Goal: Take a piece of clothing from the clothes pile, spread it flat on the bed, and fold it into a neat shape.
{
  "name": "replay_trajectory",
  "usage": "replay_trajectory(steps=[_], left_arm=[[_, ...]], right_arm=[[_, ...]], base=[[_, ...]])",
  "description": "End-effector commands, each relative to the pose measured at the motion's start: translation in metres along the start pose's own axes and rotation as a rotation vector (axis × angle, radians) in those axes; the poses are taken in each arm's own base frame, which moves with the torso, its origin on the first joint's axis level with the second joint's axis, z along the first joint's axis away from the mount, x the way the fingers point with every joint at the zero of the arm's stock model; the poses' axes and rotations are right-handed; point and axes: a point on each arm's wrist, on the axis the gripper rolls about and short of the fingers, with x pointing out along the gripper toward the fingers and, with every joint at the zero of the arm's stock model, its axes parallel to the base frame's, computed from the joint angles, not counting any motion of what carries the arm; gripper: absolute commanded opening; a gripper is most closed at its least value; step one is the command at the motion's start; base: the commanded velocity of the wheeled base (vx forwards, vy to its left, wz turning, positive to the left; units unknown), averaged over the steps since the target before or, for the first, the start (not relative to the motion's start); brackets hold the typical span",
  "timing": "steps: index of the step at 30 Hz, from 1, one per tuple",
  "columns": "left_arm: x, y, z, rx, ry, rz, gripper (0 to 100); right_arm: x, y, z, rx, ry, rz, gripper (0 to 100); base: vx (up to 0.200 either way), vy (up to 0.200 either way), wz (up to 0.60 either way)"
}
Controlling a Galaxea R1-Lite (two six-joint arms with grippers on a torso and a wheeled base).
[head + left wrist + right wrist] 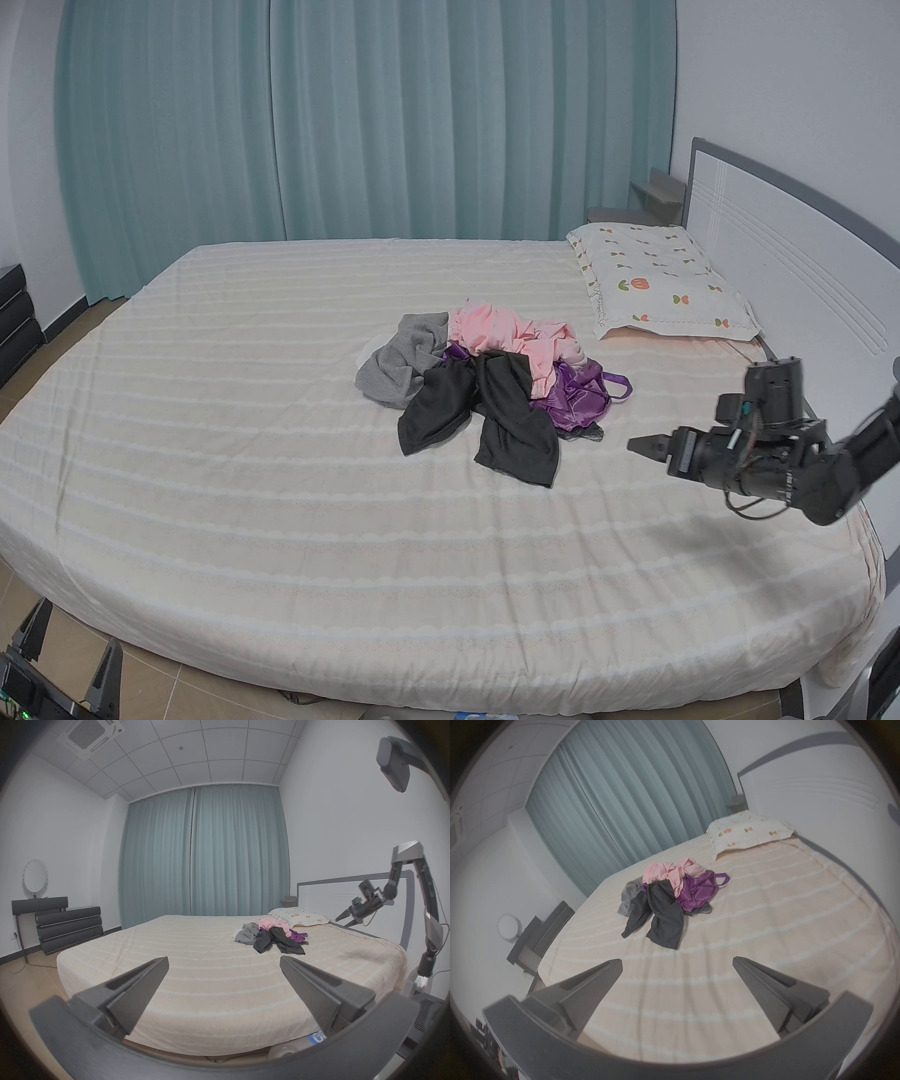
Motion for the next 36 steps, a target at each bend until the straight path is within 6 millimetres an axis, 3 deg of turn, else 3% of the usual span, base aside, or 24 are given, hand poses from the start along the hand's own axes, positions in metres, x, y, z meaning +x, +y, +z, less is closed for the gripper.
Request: replay_trajectory(steps=[1, 18, 26, 36], left_arm=[[0.001, 0.000, -0.005, 0.000, 0.010, 0.000, 100], [0.001, 0.000, -0.004, 0.000, 0.009, 0.000, 100], [0.001, 0.000, -0.005, 0.000, 0.010, 0.000, 100], [0.001, 0.000, -0.005, 0.000, 0.010, 0.000, 100]], right_arm=[[0.132, 0.015, -0.035, 0.077, 0.096, -0.020, 100], [0.207, 0.023, -0.042, 0.085, 0.087, -0.082, 100], [0.231, 0.028, -0.052, 0.108, 0.093, -0.074, 100], [0.249, 0.033, -0.048, 0.122, 0.053, -0.054, 100]], base=[[0.000, 0.000, 0.00], [0.000, 0.000, 0.00], [0.000, 0.000, 0.00], [0.000, 0.000, 0.00]])
